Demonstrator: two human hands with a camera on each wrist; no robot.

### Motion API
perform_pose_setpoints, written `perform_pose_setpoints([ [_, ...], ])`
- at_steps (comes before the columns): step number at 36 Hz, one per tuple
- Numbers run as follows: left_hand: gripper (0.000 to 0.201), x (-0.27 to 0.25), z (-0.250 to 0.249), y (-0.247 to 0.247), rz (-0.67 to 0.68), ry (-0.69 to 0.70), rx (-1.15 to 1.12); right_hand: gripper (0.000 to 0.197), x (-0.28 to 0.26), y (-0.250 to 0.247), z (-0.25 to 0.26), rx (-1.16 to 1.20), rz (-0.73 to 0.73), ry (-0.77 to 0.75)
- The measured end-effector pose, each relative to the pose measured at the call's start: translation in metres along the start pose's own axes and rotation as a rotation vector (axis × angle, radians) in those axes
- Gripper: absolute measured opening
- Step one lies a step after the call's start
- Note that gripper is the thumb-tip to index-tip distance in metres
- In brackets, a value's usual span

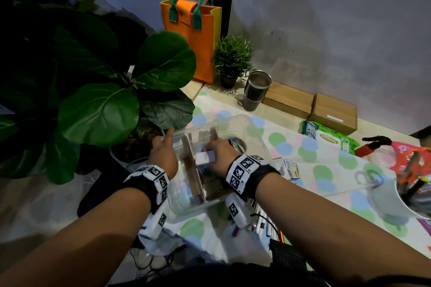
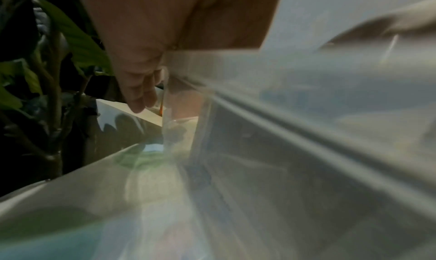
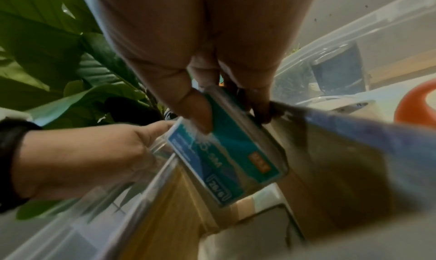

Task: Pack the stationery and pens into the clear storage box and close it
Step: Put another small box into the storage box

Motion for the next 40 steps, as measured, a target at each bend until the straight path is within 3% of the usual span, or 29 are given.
perform_pose_setpoints([
  [7, 0.081, 0.0, 0.0, 0.003, -0.107, 0.031, 0.052, 0.042, -0.001, 0.012, -0.003, -0.159, 0.122, 0.013],
  [13, 0.084, 0.005, 0.0, 0.007, -0.145, 0.122, 0.151, 0.034, -0.007, 0.015, -0.005, -0.22, 0.203, 0.034],
  [19, 0.064, -0.003, -0.011, 0.0, -0.164, 0.179, 0.089, 0.034, -0.014, 0.02, -0.002, -0.297, 0.252, 0.021],
  [23, 0.061, -0.003, -0.01, -0.001, -0.169, 0.156, 0.041, 0.034, -0.016, 0.024, -0.001, -0.273, 0.296, 0.02],
  [30, 0.061, -0.001, -0.009, 0.001, -0.161, 0.118, 0.054, 0.049, -0.012, 0.009, -0.012, -0.197, 0.193, 0.028],
  [36, 0.062, 0.001, -0.006, 0.003, -0.162, 0.106, 0.057, 0.024, -0.01, -0.032, -0.024, 0.054, -0.074, -0.002],
  [40, 0.063, 0.002, -0.007, 0.004, -0.166, 0.111, 0.063, 0.017, -0.012, -0.073, -0.059, 0.244, -0.266, 0.078],
])
Point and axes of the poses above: each hand's wrist, its own x-axis towards the middle knuckle, its own y-axis out of the palm, z = x × y, the point moved 7 cm from there along x, towards the middle knuckle, and after that the axes turned 3 degrees about -z, right-handed, at the moved point
